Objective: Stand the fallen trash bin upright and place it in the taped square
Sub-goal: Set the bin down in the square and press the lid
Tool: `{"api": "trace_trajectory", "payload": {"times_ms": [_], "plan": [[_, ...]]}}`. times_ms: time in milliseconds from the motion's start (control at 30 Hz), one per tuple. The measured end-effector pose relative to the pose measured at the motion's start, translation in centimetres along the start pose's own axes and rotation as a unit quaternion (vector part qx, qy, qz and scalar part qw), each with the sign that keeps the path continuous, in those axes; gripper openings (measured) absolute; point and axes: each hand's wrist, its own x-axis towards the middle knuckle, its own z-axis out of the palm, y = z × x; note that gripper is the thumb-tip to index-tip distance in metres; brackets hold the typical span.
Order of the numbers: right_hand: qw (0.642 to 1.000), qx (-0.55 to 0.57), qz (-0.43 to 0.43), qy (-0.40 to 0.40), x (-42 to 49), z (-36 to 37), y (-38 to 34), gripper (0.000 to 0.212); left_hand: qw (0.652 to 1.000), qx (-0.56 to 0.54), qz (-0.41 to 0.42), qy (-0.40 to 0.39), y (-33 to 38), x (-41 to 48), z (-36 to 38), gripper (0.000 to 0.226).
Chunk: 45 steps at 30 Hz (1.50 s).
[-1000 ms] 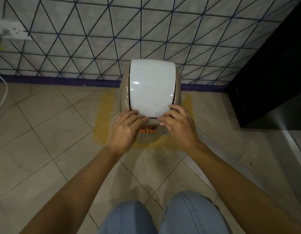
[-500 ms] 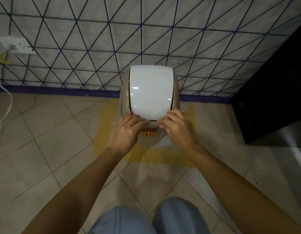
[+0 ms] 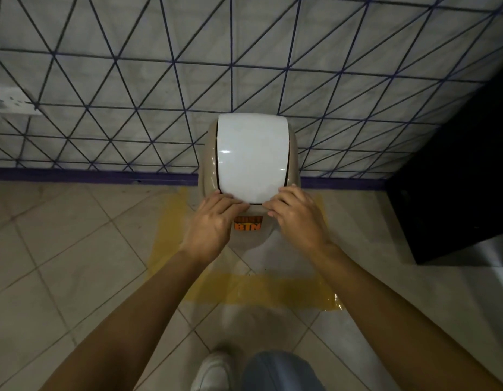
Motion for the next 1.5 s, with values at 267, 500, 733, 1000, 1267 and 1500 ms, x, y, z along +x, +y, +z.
{"api": "trace_trajectory", "payload": {"times_ms": [267, 500, 733, 1000, 1267, 1500], "plan": [[0.994, 0.041, 0.100, 0.006, 0.5, 0.0, 0.4, 0.058, 0.995, -0.053, -0.075, 0.045, -0.4, 0.7, -0.8, 0.033], [0.906, 0.294, 0.305, -0.012, 1.6, 0.1, 1.4, 0.104, 0.953, -0.196, -0.229, 0.032, -1.3, 1.2, -1.1, 0.075], [0.906, 0.303, 0.294, -0.032, 2.6, 0.3, 2.5, 0.107, 0.944, -0.225, -0.241, 0.027, -2.4, 2.1, -0.4, 0.086], [0.900, 0.318, 0.298, -0.027, 3.8, 0.9, 3.1, 0.106, 0.945, -0.234, -0.228, 0.025, -3.7, 3.4, 0.2, 0.087], [0.893, 0.331, 0.305, -0.030, 4.2, 1.0, 3.5, 0.108, 0.944, -0.238, -0.229, 0.030, -4.1, 3.6, 0.5, 0.089], [0.886, 0.361, 0.283, -0.059, 4.9, 0.4, 4.1, 0.114, 0.931, -0.269, -0.246, -0.002, -5.1, 3.9, 0.4, 0.097]]}}
